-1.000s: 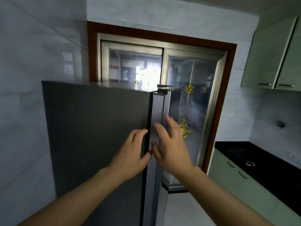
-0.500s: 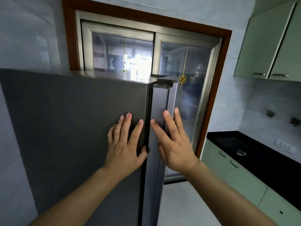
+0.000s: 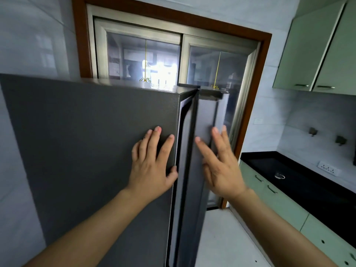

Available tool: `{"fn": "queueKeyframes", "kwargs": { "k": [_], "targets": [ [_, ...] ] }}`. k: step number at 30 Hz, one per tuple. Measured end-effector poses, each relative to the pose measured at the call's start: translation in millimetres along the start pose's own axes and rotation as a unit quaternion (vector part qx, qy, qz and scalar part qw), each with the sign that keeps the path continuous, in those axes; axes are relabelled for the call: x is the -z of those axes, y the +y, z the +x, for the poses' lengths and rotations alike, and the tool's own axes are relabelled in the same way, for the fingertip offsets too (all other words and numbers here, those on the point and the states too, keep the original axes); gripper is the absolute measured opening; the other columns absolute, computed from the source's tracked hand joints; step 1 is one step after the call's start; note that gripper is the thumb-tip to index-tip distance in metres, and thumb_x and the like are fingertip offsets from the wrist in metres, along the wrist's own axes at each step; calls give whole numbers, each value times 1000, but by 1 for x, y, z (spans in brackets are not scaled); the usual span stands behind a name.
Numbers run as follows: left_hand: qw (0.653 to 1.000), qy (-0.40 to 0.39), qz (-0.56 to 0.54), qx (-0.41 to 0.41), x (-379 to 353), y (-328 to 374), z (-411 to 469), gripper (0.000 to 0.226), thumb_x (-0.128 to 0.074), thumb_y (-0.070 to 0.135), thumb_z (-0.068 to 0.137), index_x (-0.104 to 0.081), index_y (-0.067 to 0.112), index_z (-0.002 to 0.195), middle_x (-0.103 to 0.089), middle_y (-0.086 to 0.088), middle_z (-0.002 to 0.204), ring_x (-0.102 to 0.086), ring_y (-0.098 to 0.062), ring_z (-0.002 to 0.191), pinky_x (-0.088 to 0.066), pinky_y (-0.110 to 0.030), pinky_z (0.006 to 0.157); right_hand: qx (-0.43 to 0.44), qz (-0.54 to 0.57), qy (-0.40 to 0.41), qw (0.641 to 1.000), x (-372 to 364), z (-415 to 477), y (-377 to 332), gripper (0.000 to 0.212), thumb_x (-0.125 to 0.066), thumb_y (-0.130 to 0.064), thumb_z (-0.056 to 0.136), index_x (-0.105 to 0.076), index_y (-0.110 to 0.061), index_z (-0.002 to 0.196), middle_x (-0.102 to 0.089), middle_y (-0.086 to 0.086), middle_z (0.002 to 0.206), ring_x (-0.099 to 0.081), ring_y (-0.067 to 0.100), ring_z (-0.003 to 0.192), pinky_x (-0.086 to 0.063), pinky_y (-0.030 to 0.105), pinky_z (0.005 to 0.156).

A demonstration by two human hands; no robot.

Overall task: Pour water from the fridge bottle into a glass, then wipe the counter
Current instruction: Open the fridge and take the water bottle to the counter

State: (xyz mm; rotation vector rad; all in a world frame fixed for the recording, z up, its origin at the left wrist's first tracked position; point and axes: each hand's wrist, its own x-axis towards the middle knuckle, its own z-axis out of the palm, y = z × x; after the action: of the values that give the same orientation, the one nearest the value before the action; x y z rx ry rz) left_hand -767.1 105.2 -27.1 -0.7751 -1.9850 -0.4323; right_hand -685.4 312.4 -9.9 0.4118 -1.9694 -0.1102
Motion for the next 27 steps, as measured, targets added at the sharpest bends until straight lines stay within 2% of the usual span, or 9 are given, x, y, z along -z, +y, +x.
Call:
{"fn": "queueKeyframes", "kwargs": {
  "k": [4,7,10,15,17,19,22,24,27],
  "targets": [
    [999,24,1,-44,0,-6,8,75,-70,37,71,-44,19,138,-32,-22,154,-33,-43,138,-30,-58,110,-78,-24,12,997,27,-22,12,49,-45,-6,94,-49,-6,143,-14,18,163,-20,52,146,-20,55,121],
    [996,60,-14,-71,6,-11,26,68,-71,35,71,-48,16,132,-34,-22,149,-36,-43,133,-30,-58,112,-163,-58,57,983,44,-24,-1,45,-54,-5,86,-55,-7,131,-28,25,153,-24,47,144,-19,53,119],
    [992,84,-28,-86,14,-11,53,67,-70,33,74,-47,14,134,-36,-25,149,-34,-44,139,-27,-59,114,-146,-58,97,983,55,-9,-22,32,-62,-7,82,-59,-7,114,-39,24,142,-32,44,139,-24,53,116],
    [994,77,-23,-69,28,-1,89,71,-69,31,76,-44,11,139,-37,-23,152,-29,-41,144,-22,-59,117,-94,-20,-60,994,48,26,-27,33,-61,-10,87,-60,1,117,-57,21,126,-48,38,125,-36,44,113],
    [995,77,-18,-57,31,3,96,71,-68,32,76,-44,10,140,-41,-22,150,-32,-40,142,-22,-57,117,-134,-21,-147,980,29,27,-19,41,-60,-18,89,-54,-3,127,-57,16,125,-52,37,119,-45,45,104],
    [996,79,-11,-46,33,5,99,72,-67,32,76,-45,9,140,-47,-18,145,-37,-37,139,-23,-54,116,-188,-47,-205,959,14,21,-7,42,-60,-25,87,-54,-6,124,-59,15,118,-59,37,103,-53,45,84],
    [996,84,2,-31,35,6,102,72,-64,35,75,-47,5,139,-52,-16,139,-43,-35,133,-26,-50,113,-185,-107,-210,954,8,-2,24,14,-65,-18,77,-61,-7,82,-58,13,81,-60,37,62,-47,37,53],
    [996,88,12,-25,36,7,102,71,-61,36,75,-48,4,138,-53,-15,139,-44,-34,131,-26,-48,113,-183,-125,-188,957,14,-16,46,13,-70,-14,74,-58,-8,74,-54,12,72,-56,35,53,-44,36,48],
    [994,101,29,-15,34,13,102,70,-61,35,75,-48,3,137,-53,-15,138,-45,-34,132,-27,-49,113,-231,-152,-188,943,29,-29,79,25,-80,-16,69,-64,-5,86,-60,14,68,-57,37,47,-43,34,44]
  ]
}}
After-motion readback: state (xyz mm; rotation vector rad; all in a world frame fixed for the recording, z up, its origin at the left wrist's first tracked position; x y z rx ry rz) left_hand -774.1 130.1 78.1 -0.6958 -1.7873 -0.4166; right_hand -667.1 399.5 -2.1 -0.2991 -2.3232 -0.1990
